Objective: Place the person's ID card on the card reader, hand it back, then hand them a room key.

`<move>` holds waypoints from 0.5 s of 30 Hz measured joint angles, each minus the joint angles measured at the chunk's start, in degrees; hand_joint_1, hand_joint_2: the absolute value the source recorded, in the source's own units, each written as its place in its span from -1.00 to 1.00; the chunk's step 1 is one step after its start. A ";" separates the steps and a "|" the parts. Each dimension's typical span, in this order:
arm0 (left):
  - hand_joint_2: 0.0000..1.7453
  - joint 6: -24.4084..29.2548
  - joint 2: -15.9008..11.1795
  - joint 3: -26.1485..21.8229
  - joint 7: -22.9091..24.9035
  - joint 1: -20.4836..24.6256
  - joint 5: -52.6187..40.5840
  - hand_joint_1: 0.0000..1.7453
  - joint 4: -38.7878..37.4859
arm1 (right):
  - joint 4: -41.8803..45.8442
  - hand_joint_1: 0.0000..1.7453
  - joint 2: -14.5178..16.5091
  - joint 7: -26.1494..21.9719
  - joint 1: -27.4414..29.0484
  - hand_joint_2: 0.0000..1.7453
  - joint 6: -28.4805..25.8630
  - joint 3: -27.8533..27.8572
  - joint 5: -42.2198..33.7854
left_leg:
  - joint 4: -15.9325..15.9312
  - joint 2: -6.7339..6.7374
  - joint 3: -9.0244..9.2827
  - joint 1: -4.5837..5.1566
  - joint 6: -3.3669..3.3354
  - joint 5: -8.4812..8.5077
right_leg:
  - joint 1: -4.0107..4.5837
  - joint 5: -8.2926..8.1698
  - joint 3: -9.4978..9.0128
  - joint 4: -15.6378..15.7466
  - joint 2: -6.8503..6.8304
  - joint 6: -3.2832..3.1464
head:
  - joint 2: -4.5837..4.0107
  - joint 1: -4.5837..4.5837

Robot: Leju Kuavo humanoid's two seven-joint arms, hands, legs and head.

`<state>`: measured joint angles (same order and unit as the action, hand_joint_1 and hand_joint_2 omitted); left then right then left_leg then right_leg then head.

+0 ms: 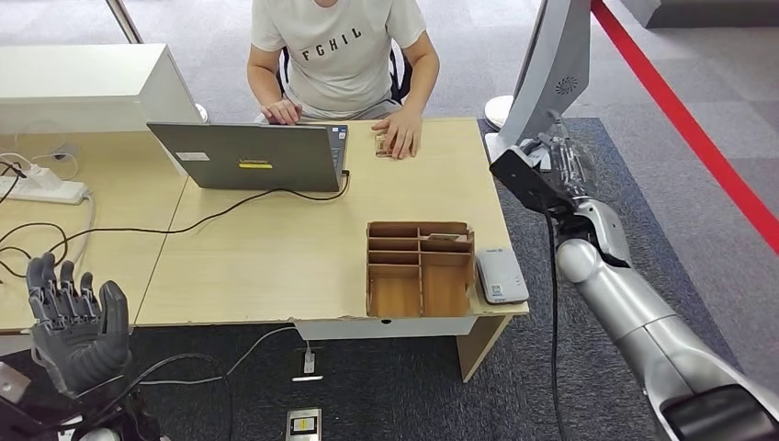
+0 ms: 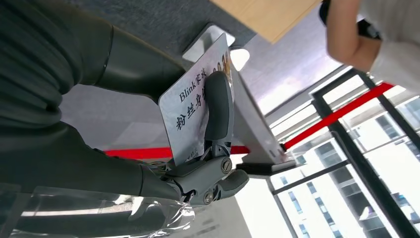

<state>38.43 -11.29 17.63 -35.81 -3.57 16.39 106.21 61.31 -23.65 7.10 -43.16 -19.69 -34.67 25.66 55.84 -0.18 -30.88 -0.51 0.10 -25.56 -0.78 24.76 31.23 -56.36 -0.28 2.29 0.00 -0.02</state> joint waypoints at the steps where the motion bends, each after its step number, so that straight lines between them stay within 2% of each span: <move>1: 1.00 0.00 -0.05 -0.04 0.25 -0.05 -0.10 -1.00 0.06 | 1.01 1.00 -1.20 0.69 1.10 1.00 -0.08 0.96 0.51 | 0.00 0.00 0.00 0.00 -0.01 -0.01 | 0.00 0.00 0.00 0.01 0.00 0.00 | 0.00 0.01; 8: 1.00 0.78 -0.32 -0.29 0.89 -1.02 -0.80 -1.00 1.13 | 7.44 1.00 -7.63 3.50 8.67 1.00 -1.29 8.65 3.56 | -0.01 -0.01 -0.01 0.00 -0.02 -0.03 | 0.01 0.01 0.00 0.01 0.00 0.00 | 0.00 0.02; 15: 1.00 0.91 -0.57 -0.29 0.88 -1.36 -0.71 -1.00 1.42 | 12.71 1.00 -10.89 4.39 16.10 1.00 -2.03 14.01 4.53 | -0.03 -0.01 0.00 -0.02 -0.02 -0.03 | 0.02 0.01 -0.02 -0.01 0.00 -0.01 | 0.00 0.01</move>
<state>39.34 -11.86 17.33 -34.93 -4.93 15.68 107.62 74.03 -34.55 11.49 -27.07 -21.73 -20.65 30.19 55.81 -0.19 -30.88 -0.53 0.08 -25.59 -0.75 24.77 31.21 -56.36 -0.28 2.28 0.00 -0.01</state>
